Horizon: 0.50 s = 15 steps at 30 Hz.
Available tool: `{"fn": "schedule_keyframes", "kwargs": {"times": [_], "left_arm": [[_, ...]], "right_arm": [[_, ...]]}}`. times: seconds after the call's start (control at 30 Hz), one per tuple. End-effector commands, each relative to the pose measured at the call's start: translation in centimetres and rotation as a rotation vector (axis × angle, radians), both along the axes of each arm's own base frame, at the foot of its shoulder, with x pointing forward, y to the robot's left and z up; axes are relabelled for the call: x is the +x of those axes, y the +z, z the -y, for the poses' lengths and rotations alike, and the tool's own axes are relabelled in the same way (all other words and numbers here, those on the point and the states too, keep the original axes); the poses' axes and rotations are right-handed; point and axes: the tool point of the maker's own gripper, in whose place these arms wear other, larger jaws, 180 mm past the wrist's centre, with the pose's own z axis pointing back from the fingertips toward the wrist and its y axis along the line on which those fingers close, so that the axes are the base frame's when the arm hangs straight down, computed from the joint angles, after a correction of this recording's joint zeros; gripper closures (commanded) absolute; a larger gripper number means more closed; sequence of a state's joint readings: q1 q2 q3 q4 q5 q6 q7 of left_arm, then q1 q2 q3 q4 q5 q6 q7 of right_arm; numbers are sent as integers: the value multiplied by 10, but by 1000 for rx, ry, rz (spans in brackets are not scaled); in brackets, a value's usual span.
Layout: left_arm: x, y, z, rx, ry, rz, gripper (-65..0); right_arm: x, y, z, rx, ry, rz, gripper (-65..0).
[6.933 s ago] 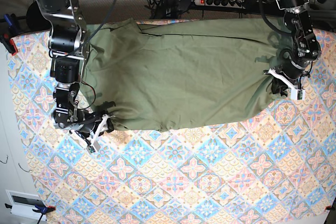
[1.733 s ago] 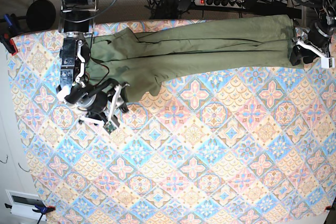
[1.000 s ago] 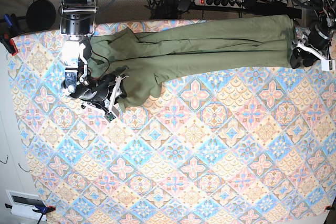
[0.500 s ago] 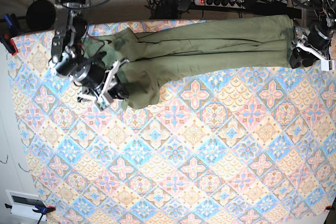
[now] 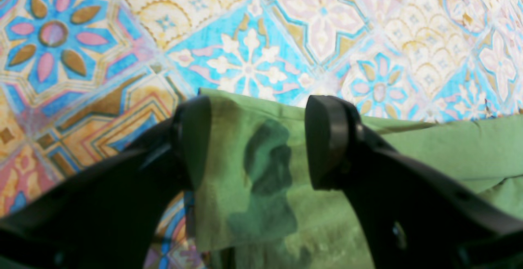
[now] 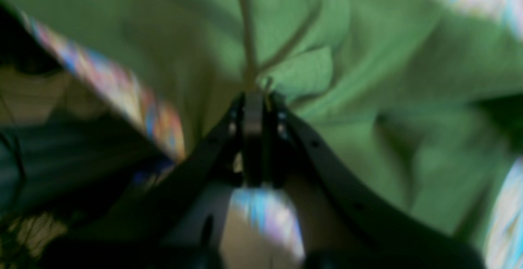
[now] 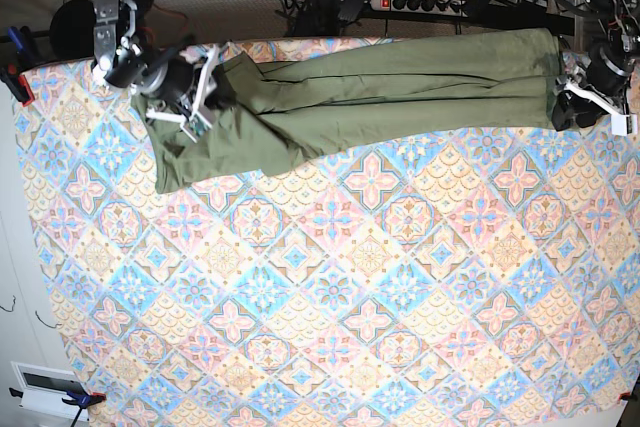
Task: Layout the t-shirt on the table in an organized manner, then fold the t-shirt properly
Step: 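Grasp the shirt's folded end with the right gripper and tuck it inward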
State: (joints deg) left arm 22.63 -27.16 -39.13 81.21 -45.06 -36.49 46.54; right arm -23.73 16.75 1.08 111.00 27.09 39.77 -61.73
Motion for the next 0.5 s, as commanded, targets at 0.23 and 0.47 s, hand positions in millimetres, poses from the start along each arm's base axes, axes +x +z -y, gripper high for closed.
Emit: {"fn": "schedule_keyframes", "kwargs": {"times": [0.23, 0.47], "left_arm": [[8, 15, -6, 22, -9, 46, -360], [6, 13, -5, 23, -18, 32, -367]], "right_arm": [[-7, 6, 4, 2, 14, 11, -27], [4, 13, 29, -28, -60, 45, -223]]}}
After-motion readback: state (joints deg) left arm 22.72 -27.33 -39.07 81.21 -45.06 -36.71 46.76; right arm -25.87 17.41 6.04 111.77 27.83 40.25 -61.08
